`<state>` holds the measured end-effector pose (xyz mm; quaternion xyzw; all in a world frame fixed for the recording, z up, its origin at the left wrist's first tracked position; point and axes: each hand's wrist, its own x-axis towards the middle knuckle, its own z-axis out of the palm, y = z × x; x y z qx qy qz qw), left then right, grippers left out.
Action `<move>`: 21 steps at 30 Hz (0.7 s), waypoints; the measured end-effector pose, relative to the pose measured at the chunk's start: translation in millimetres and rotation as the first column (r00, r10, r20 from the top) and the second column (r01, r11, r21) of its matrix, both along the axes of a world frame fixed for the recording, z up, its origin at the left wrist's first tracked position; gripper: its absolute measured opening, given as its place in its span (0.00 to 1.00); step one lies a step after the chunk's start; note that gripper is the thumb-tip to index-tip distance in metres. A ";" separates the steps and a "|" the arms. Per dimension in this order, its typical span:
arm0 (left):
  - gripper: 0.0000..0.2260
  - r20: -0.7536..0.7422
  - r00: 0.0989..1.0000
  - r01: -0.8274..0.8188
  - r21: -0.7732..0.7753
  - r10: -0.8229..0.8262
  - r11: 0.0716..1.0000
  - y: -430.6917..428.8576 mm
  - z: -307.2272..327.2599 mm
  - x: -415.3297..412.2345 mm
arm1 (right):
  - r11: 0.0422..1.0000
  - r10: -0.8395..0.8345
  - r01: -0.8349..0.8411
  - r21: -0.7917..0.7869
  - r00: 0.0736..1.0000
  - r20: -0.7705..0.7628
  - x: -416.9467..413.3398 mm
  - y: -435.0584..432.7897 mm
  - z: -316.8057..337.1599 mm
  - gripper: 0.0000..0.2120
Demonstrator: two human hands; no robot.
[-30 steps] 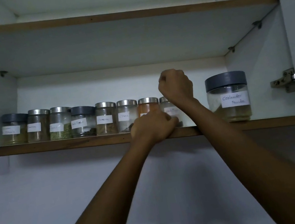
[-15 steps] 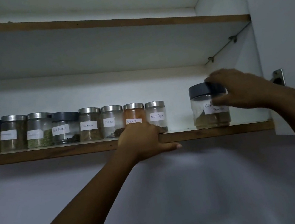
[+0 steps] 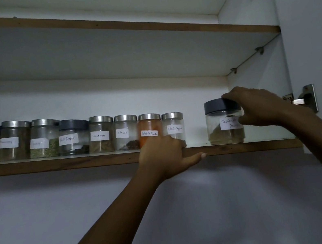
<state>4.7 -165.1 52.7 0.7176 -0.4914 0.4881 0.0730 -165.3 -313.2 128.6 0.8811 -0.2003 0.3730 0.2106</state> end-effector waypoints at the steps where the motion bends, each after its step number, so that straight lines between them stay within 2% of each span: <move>1: 0.32 0.013 1.000 -0.004 -0.011 0.004 1.000 -0.2 -0.8 -0.4 | 1.000 0.005 -0.005 -0.006 1.000 0.010 3.6 -1.5 1.5 0.23; 8: 0.32 0.039 0.999 0.008 -0.041 -0.007 0.999 -2.3 -2.0 0.9 | 0.999 -0.027 0.026 -0.044 0.999 -0.040 43.5 -25.7 15.3 0.14; 11: 0.32 0.040 0.999 0.012 -0.054 -0.010 0.998 -3.5 -2.5 1.0 | 0.999 -0.040 0.038 -0.037 0.997 -0.071 60.3 -34.8 20.5 0.14; 21: 0.31 0.034 0.998 0.046 -0.093 -0.043 0.995 -4.9 -4.2 4.1 | 0.991 -0.026 0.043 0.123 0.990 -0.139 105.0 -61.8 29.8 0.15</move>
